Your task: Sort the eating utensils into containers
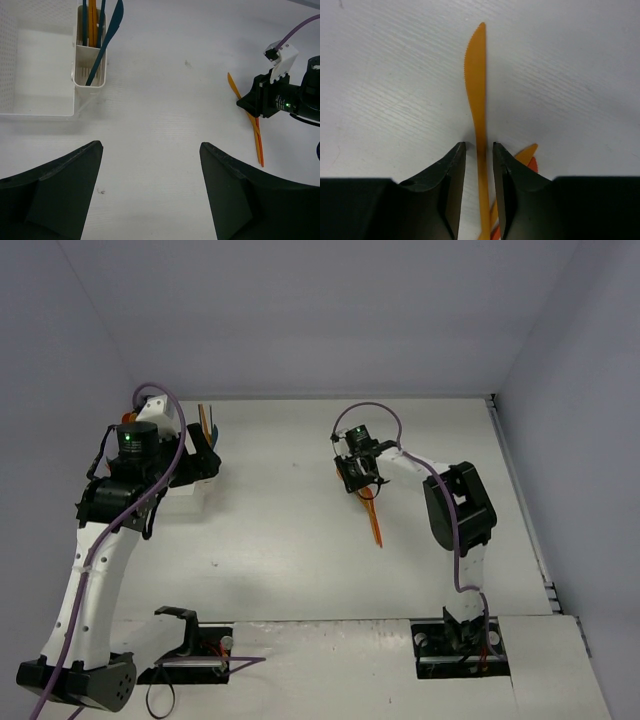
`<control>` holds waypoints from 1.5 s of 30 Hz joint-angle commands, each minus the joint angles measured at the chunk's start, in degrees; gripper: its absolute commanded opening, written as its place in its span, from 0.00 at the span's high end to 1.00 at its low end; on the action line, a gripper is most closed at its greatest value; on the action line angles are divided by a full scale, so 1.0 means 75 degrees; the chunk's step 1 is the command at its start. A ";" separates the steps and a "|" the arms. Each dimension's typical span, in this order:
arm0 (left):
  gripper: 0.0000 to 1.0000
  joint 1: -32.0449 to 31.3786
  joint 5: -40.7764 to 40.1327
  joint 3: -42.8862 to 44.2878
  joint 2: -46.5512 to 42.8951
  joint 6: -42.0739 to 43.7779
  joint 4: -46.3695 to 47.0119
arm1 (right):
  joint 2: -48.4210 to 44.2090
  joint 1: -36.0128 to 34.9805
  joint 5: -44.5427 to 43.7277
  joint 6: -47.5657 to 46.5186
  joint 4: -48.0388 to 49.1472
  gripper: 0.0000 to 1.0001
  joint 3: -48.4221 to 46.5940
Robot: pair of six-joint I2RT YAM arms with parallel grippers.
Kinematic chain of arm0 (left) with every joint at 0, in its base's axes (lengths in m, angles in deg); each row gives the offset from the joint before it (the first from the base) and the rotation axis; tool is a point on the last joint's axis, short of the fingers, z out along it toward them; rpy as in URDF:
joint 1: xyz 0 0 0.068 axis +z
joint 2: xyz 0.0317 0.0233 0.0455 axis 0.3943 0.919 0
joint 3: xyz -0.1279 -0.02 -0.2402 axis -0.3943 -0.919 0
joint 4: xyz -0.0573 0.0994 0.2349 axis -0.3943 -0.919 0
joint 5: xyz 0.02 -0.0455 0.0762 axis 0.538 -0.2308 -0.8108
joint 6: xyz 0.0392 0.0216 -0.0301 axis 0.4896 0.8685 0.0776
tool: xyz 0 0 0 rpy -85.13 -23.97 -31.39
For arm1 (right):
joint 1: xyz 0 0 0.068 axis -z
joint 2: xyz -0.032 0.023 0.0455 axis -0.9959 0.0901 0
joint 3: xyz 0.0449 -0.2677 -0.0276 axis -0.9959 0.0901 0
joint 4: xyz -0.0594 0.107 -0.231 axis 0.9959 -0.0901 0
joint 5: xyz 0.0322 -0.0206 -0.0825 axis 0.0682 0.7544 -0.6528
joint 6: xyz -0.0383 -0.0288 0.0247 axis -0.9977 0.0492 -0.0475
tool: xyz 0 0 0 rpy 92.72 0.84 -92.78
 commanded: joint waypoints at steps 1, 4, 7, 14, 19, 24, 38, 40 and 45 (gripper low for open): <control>0.24 -0.0028 0.0231 0.0082 -0.0098 -0.0168 0.0246 | 0.0079 -0.0537 0.0313 -0.0054 -0.0088 0.83 -0.0198; 0.24 -0.0031 0.0299 -0.0006 -0.0109 -0.0255 0.0249 | 0.0183 -0.0898 0.0310 0.0075 -0.0088 0.97 -0.0206; 0.24 -0.0031 0.0470 -0.0039 -0.0133 -0.0349 0.0249 | 0.0250 -0.1231 0.0252 0.0175 -0.0087 1.00 -0.0273; 0.24 -0.0042 0.0730 -0.0091 -0.0228 -0.0668 0.0260 | -0.0599 -0.1998 0.0471 0.1319 0.0418 1.00 -0.0515; 0.24 -0.0055 0.0937 -0.0181 -0.0224 -0.1016 0.0296 | -0.1807 -0.2383 0.0552 0.2003 0.1238 1.00 -0.0393; 0.24 -0.0076 0.1153 -0.0181 -0.0169 -0.1265 0.0383 | -0.2676 -0.2824 0.0359 0.2391 0.1951 1.00 -0.0221; 0.29 -0.0492 0.1602 -0.0586 0.0070 -0.2067 0.2330 | -0.3646 -0.3263 0.0667 0.2924 0.3180 1.00 0.0094; 0.33 -0.0708 0.1350 -0.0642 0.0118 -0.2064 0.2468 | -0.3702 -0.3263 0.0714 0.2961 0.3257 1.00 0.0104; 0.38 -0.1269 0.0877 -0.0660 0.0421 -0.2070 0.2635 | -0.3803 -0.3263 0.0803 0.3014 0.3382 1.00 0.0104</control>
